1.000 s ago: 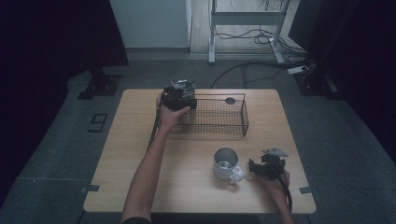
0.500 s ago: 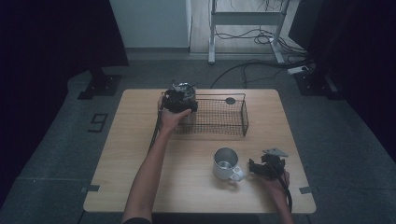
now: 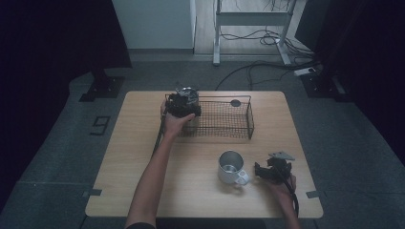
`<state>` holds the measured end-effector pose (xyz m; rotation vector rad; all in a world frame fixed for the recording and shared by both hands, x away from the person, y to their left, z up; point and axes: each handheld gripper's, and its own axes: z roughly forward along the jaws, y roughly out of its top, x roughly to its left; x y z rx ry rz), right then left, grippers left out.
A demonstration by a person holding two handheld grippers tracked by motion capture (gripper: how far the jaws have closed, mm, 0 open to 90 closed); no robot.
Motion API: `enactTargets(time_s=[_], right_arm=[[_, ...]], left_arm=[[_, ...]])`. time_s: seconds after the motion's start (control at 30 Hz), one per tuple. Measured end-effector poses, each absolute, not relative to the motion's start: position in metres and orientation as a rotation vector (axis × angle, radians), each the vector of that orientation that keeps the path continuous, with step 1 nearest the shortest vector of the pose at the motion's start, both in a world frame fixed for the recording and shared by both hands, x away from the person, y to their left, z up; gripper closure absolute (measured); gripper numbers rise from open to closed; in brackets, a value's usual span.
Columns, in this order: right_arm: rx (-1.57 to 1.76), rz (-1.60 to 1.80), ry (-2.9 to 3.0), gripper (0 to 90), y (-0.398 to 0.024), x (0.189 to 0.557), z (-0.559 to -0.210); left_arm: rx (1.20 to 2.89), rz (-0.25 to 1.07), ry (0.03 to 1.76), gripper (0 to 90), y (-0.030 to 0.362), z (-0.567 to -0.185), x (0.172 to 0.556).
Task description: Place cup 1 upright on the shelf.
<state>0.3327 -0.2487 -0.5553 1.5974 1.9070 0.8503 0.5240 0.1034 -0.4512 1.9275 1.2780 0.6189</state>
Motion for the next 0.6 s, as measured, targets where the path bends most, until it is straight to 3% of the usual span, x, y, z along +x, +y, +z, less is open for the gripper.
enactTargets(time_s=[0.6], right_arm=[[1.596, 0.851, 1.908, 11.6, -0.249, 0.333, -0.555]], left_arm=[[1.925, 0.607, 1.285, 4.1, 0.101, -0.465, 0.522]])
